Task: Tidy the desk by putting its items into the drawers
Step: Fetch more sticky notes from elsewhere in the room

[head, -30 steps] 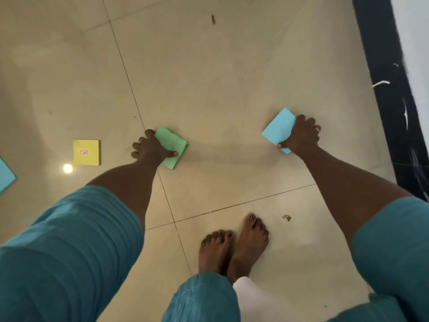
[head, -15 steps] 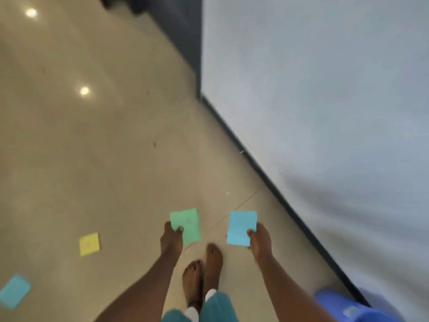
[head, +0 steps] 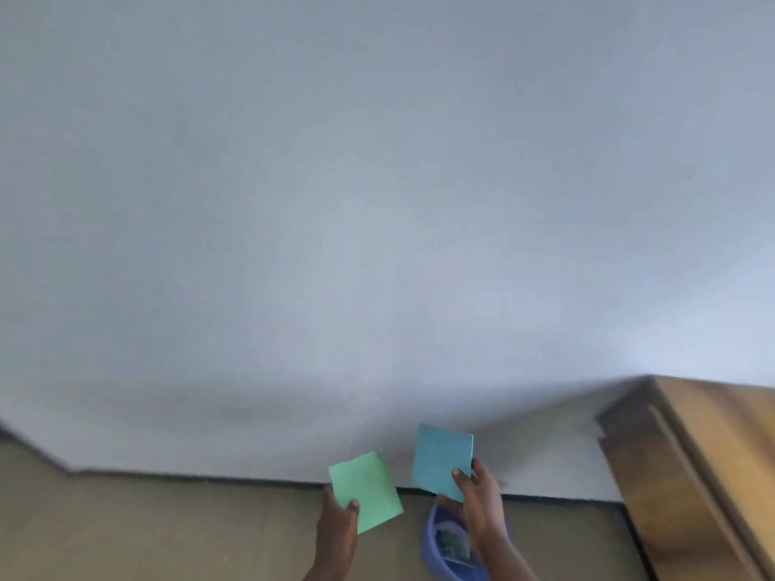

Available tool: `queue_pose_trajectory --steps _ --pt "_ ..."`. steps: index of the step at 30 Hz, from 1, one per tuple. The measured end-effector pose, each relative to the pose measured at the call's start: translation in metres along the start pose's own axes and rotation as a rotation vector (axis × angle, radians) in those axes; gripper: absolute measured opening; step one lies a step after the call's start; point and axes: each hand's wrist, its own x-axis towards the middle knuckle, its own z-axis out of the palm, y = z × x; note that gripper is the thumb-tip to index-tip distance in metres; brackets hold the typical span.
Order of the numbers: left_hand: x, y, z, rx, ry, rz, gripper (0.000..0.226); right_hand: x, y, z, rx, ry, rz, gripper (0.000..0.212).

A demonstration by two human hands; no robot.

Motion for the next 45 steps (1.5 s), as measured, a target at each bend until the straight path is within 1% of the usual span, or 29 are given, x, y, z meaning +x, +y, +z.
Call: queue_pose_trajectory --steps 2,6,9,11,14,16,18,20,24,26,28,31,33,35,37,40,43,45 --pt "-0.024 0.03 0.046 0.051 -0.074 0.076 0.045 0.003 -0.017 -0.045 0.015 0.08 -0.061 0.02" --pt "-0.076 0.084 0.151 0.122 -0.183 0.217 0.047 0.009 -0.045 -0.155 0.073 0.357 -0.204 0.015" --pt "-0.109 0.113 0.223 0.15 -0.278 0.319 0.048 0.006 -0.054 -0.236 0.021 0.561 -0.276 0.025" --pt "-0.135 0.128 0.271 0.153 -0.357 0.393 0.05 -0.001 -0.053 -0.289 -0.062 0.669 -0.343 0.025" --pt "-0.171 0.147 0.33 0.168 -0.426 0.493 0.06 -0.007 -0.044 -0.352 -0.199 0.82 -0.483 0.023" --pt "-0.187 0.157 0.36 0.175 -0.475 0.536 0.069 -0.008 -0.039 -0.379 -0.307 0.908 -0.551 0.021" --pt "-0.202 0.165 0.388 0.21 -0.513 0.585 0.078 -0.009 -0.032 -0.404 -0.393 0.984 -0.572 0.024" --pt "-0.212 0.171 0.414 0.276 -0.548 0.623 0.079 -0.009 -0.024 -0.425 -0.485 1.039 -0.592 0.026" --pt "-0.222 0.179 0.462 0.466 -0.569 0.654 0.066 -0.004 -0.001 -0.459 -0.734 1.046 -0.625 0.025" --pt "-0.221 0.182 0.485 0.557 -0.559 0.658 0.064 0.002 0.01 -0.474 -0.848 1.07 -0.652 0.023" --pt "-0.223 0.188 0.503 0.655 -0.569 0.654 0.065 0.008 0.013 -0.486 -0.949 1.094 -0.662 0.036" --pt "-0.226 0.198 0.529 0.857 -0.542 0.681 0.077 0.021 0.01 -0.499 -1.042 1.112 -0.587 0.034" --pt "-0.226 0.202 0.544 0.936 -0.495 0.686 0.074 0.027 0.007 -0.5 -1.062 1.082 -0.525 0.032" --pt "-0.224 0.201 0.557 0.967 -0.458 0.672 0.064 0.031 0.005 -0.502 -1.056 1.054 -0.466 0.029" --pt "-0.221 0.199 0.566 0.968 -0.438 0.678 0.059 0.032 0.003 -0.502 -1.064 1.037 -0.425 0.027" --pt "-0.217 0.192 0.57 0.981 -0.434 0.716 0.061 0.034 0.01 -0.503 -1.118 0.981 -0.389 0.025" --pt "-0.215 0.186 0.56 1.01 -0.346 0.798 0.068 0.031 0.01 -0.5 -1.134 0.956 -0.408 0.026" --pt "-0.215 0.182 0.546 0.988 -0.316 0.829 0.068 0.024 0.007 -0.497 -1.128 0.926 -0.41 0.022"
